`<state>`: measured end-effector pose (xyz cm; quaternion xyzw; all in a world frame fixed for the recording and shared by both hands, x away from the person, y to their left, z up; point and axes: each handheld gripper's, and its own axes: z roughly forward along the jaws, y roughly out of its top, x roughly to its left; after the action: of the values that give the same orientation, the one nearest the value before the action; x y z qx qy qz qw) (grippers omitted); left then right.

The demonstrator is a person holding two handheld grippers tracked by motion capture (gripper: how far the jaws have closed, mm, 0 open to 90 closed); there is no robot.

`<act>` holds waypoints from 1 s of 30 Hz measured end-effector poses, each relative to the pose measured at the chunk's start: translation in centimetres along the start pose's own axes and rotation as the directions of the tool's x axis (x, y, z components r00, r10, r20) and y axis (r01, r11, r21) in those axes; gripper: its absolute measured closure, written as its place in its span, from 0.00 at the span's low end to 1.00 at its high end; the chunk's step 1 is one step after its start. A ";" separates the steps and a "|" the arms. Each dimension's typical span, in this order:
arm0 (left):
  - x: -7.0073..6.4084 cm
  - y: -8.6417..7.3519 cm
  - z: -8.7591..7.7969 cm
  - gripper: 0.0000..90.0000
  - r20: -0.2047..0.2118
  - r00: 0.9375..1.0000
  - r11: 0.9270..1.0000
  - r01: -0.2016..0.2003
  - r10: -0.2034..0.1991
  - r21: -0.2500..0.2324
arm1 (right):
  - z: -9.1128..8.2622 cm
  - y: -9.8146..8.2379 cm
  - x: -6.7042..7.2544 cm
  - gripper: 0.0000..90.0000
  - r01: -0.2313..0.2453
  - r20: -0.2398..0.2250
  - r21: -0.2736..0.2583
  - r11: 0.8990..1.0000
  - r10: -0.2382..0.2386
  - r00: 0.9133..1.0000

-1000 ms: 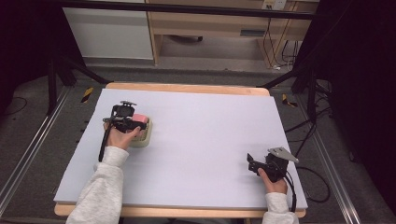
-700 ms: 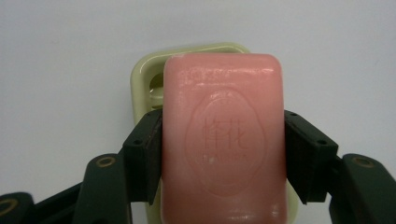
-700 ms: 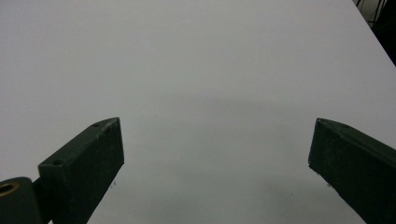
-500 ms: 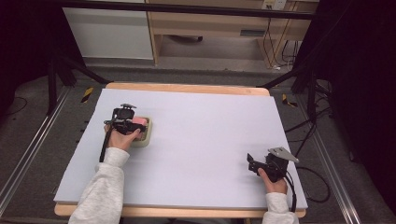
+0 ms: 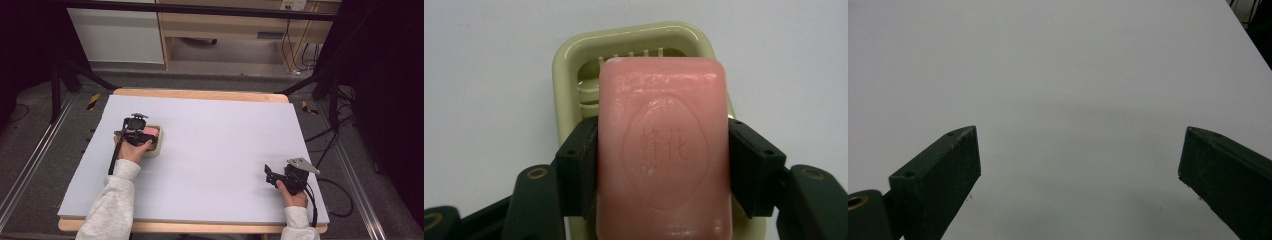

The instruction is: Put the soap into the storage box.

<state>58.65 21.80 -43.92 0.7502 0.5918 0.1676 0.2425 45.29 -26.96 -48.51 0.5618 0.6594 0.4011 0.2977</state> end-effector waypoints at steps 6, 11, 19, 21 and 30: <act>-0.3 -0.1 0.2 0.41 -0.023 1.000 1.000 -0.004 0.004 -0.003 | 0.0 0.0 0.0 0.04 0.004 0.001 -0.003 1.000 -0.004 1.000; -0.3 -0.2 0.2 0.41 -0.027 1.000 1.000 -0.015 0.015 -0.003 | 0.0 0.0 0.0 0.04 0.003 0.001 -0.003 1.000 -0.003 1.000; -0.3 -0.1 -0.5 0.31 -0.010 1.000 0.999 -0.026 0.025 -0.041 | 0.0 0.0 0.0 0.04 0.002 0.001 -0.002 1.000 -0.002 1.000; -0.3 0.0 -0.8 0.32 -0.004 1.000 0.999 -0.027 0.027 -0.046 | 0.0 0.0 0.0 0.04 0.002 0.001 -0.002 1.000 -0.002 1.000; -1.0 -0.3 -2.6 0.29 0.020 0.997 0.992 -0.067 0.069 -0.108 | 0.0 0.0 0.0 0.04 -0.002 -0.001 0.000 1.000 0.002 1.000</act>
<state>56.80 21.34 -41.91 0.7579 0.5531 0.1983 0.2835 45.29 -26.97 -48.51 0.5624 0.6589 0.4017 0.2970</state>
